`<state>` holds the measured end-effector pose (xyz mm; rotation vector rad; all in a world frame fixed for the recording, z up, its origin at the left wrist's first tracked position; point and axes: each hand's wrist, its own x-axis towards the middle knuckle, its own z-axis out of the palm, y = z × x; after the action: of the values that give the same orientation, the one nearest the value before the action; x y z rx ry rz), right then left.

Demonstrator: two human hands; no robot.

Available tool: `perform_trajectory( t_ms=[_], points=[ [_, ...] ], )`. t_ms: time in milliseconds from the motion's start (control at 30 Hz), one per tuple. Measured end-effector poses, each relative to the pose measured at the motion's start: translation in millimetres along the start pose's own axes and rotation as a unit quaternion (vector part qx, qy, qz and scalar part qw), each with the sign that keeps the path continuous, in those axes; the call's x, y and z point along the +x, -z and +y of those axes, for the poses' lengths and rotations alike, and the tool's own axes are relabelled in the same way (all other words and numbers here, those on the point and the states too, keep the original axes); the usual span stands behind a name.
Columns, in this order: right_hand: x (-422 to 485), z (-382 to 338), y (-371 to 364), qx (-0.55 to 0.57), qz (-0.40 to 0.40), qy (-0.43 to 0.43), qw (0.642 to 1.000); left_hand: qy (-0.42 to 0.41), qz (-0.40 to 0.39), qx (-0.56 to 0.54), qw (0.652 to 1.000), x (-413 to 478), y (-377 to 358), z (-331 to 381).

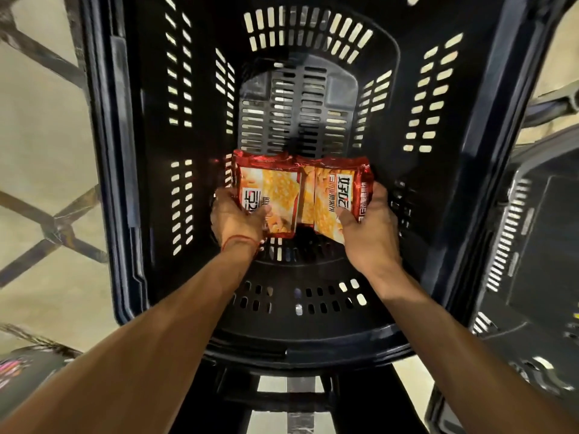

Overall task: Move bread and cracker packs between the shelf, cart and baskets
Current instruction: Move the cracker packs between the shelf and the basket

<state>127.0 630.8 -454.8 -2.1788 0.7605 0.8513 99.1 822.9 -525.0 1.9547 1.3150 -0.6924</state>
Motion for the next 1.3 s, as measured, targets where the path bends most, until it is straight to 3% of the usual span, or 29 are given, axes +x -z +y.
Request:
perform_trajectory(
  t_ms=[267, 433, 700, 833, 967, 1300],
  points=[
    [-59.1, -2.8, 37.0, 0.013, -0.032, 0.020, 0.999, 0.000, -0.047, -0.083, 0.995, -47.3, 31.0, -11.0],
    [-129.5, -20.5, 92.8, 0.081, -0.016, 0.048, 0.995, -0.080, -0.059, -0.056, 0.994, -90.7, 67.4, -21.3],
    [-259.7, -47.1, 213.7, 0.179, -0.037, 0.061, 0.981, -0.164, -0.115, -0.036, 0.979, -285.9, 196.9, 65.0],
    [-317.3, -41.6, 268.7, 0.266, -0.035, 0.074, 0.961, -0.238, -0.155, -0.060, 0.957, -346.2, 235.5, 83.9],
    [-378.7, -26.4, 308.4, 0.315, 0.019, 0.095, 0.944, -0.311, -0.185, -0.058, 0.930, -399.5, 265.1, 87.7],
    [-527.3, 61.1, 328.2, 0.460, 0.165, 0.057, 0.871, -0.483, -0.258, 0.046, 0.835, -506.5, 283.6, 85.3]
  ],
)
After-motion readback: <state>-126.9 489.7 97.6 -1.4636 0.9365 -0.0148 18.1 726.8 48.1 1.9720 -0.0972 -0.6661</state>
